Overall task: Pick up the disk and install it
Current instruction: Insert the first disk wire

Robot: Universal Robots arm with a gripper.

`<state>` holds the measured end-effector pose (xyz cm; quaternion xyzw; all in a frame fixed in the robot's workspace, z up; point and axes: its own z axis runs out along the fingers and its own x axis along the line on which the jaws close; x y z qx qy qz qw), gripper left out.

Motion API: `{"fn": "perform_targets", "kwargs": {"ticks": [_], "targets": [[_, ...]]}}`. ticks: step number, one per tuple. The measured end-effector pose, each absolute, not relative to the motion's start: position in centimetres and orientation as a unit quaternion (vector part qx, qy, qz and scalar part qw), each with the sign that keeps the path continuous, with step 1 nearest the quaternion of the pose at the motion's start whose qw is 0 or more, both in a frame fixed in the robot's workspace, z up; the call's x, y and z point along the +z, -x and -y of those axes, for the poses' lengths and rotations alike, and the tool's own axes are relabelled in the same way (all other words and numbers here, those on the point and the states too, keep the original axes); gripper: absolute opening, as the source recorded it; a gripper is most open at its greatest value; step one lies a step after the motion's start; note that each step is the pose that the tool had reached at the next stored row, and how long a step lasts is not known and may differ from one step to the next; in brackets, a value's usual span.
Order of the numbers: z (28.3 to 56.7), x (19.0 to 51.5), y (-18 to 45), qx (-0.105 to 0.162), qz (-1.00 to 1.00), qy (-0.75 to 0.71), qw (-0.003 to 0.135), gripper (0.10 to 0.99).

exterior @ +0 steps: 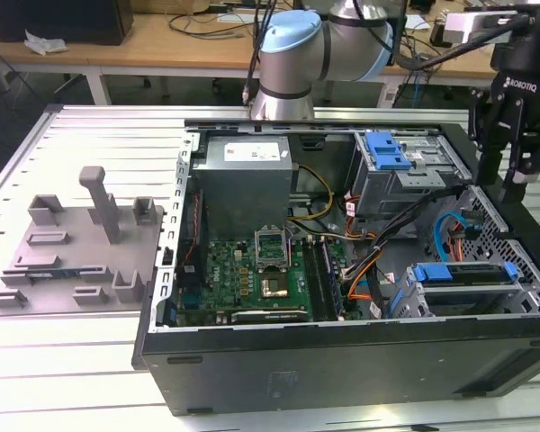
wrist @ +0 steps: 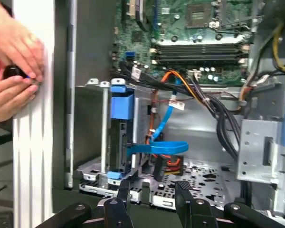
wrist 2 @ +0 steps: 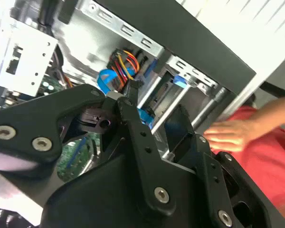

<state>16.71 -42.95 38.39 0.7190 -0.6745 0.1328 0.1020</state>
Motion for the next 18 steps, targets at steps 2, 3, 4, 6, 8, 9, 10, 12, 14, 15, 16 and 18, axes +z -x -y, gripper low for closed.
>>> {"fn": "perform_targets", "kwargs": {"ticks": [2, 3, 4, 6, 8, 9, 10, 12, 14, 15, 16, 18], "targets": [[42.7, 37.9, -16.7, 0.143, 0.696, -0.693, 0.122, 0.502], [42.7, 37.8, -16.7, 0.141, 0.704, -0.685, 0.124, 0.502], [42.7, 37.7, -16.7, 0.140, 0.710, -0.678, 0.125, 0.502], [42.7, 37.5, -16.7, 0.137, 0.723, -0.665, 0.128, 0.502], [42.7, 37.3, -16.7, 0.135, 0.735, -0.652, 0.130, 0.502], [42.7, 37.1, -16.7, 0.133, 0.746, -0.639, 0.132, 0.502], [42.7, 36.9, -16.7, 0.132, 0.753, -0.630, 0.134, 0.502], [42.7, 36.8, -16.9, 0.131, 0.758, -0.625, 0.135, 0.502], [42.6, 36.7, -17.1, 0.132, 0.760, -0.621, 0.137, 0.502], [42.4, 36.7, -17.3, 0.133, 0.760, -0.620, 0.138, 0.502], [42.3, 36.6, -17.3, 0.134, 0.761, -0.620, 0.139, 0.502], [41.8, 36.4, -17.4, 0.137, 0.760, -0.619, 0.141, 0.502]]}}
